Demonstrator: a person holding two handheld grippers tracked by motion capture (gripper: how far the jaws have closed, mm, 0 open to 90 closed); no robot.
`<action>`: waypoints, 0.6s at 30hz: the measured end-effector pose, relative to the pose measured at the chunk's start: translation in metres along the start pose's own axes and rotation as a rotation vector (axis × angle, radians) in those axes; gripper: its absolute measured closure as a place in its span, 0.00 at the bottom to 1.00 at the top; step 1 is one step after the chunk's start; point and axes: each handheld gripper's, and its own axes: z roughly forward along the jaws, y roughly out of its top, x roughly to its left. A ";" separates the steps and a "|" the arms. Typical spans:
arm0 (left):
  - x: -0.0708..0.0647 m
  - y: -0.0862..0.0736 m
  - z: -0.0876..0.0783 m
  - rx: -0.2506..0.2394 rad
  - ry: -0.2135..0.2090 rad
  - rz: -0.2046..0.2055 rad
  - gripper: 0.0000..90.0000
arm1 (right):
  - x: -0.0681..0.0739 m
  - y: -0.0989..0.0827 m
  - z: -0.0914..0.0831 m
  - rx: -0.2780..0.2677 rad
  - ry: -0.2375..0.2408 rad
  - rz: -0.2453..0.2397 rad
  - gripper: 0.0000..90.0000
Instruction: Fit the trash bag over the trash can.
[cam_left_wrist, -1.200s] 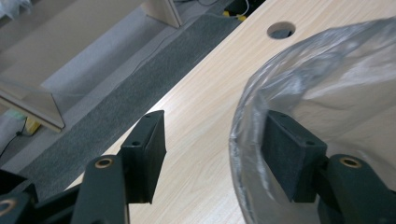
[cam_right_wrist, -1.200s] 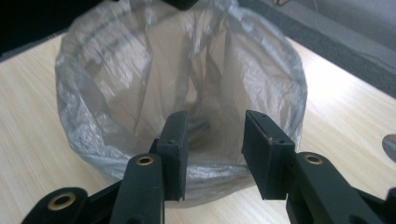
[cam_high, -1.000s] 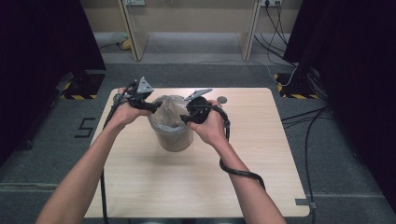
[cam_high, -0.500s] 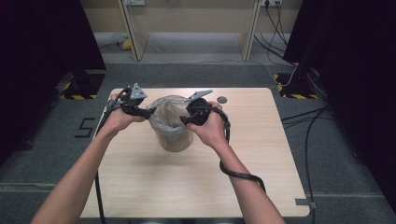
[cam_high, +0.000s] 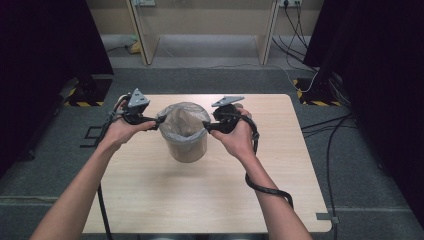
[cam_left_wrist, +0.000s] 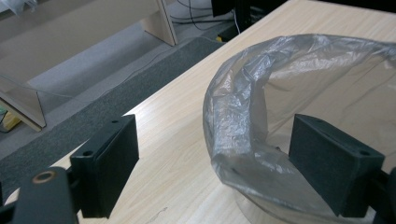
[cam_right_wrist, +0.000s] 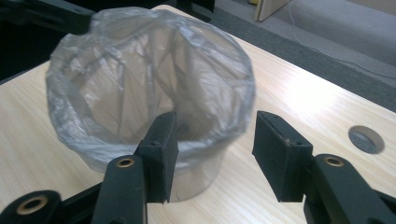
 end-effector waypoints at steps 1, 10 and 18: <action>0.000 -0.001 -0.003 -0.007 -0.005 -0.007 0.17 | -0.002 -0.001 -0.001 -0.003 -0.002 0.005 0.55; -0.002 -0.015 -0.027 -0.055 0.008 -0.017 0.17 | -0.014 -0.014 -0.011 -0.019 -0.018 0.038 0.52; -0.001 -0.034 -0.044 -0.075 0.030 -0.021 0.17 | -0.021 -0.023 -0.017 -0.022 -0.031 0.057 0.51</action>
